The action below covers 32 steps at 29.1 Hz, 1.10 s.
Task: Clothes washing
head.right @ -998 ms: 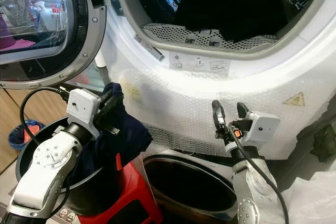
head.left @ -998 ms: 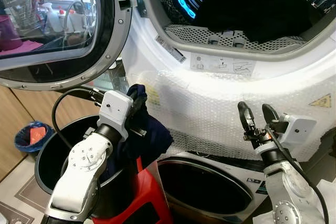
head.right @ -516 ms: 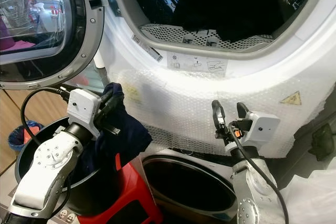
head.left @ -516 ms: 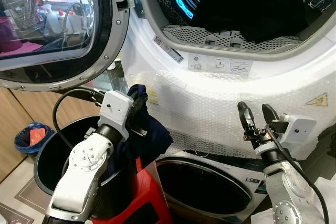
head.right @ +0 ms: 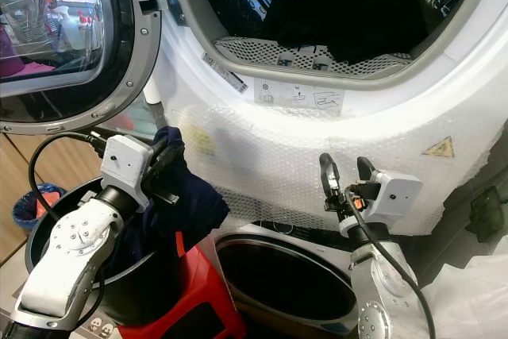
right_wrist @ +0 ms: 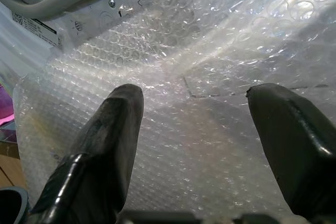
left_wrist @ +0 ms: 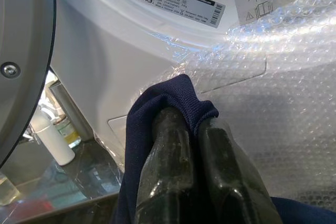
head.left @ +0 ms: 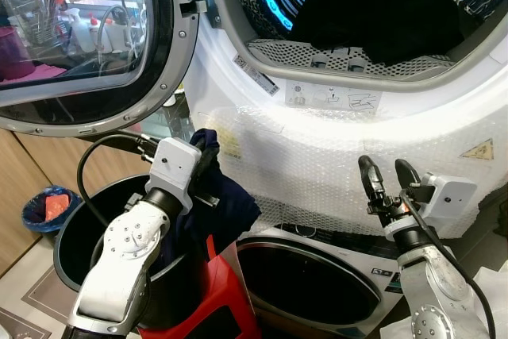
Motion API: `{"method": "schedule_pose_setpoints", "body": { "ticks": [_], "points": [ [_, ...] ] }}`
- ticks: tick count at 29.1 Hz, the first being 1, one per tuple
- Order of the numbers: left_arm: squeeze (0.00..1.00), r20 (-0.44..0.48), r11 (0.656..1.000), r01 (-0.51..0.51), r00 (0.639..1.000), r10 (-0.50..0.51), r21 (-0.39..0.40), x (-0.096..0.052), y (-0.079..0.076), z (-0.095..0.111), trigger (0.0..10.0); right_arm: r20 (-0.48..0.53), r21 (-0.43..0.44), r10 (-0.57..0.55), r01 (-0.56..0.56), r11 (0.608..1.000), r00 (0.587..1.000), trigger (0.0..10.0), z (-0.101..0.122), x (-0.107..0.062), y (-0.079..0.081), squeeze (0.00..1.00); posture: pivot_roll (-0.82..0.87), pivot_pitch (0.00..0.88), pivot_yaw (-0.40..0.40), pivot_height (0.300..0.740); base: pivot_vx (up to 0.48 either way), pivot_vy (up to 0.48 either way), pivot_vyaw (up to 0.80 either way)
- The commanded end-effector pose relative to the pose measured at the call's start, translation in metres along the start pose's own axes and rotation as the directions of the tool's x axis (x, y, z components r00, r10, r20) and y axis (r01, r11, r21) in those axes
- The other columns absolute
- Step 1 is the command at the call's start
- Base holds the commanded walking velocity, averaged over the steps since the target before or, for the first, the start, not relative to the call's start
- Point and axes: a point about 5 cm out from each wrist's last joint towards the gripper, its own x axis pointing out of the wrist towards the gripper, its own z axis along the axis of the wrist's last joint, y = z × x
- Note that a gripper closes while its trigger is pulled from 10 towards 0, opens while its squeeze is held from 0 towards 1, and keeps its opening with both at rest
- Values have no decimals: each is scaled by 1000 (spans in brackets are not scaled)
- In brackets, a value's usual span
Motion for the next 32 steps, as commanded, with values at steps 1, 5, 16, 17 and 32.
{"method": "schedule_pose_setpoints", "body": {
  "ticks": [1, 5, 16, 17, 32],
  "points": [
    [0, -6, 1000, -15, 1000, 16, 12, 1, 4, 0, 10000, -3, -8, 2, -2, 1000, 1000, 10000, 0, -1, 0, 0, -4, 44, 8, 740, 0, -296, 0],
    [0, -7, 1000, -21, 1000, 21, 10, 1, 4, 0, 10000, -3, -9, 2, -2, 1000, 1000, 10000, 0, -1, 0, 0, -6, 47, 7, 740, 0, -330, 0],
    [0, 6, 999, -39, 999, 39, 5, 1, 5, 2, 10000, -5, -11, 5, -5, 1000, 1000, 10000, 1, -1, 0, 0, -10, 50, 5, 740, 0, -222, 0],
    [0, 13, 999, -44, 999, 44, -11, 1, 5, 3, 10000, -5, -11, 6, -6, 1000, 1000, 10000, 1, -1, 0, 0, -10, 50, 5, 740, 0, 0, 0],
    [0, 7, 998, -49, 999, 49, -35, 1, 4, 1, 10000, -8, -15, 24, -24, 1000, 1000, 10000, 1, 1, 2, 0, -11, 33, -1, 740, 0, 0, 0]
  ]
}}
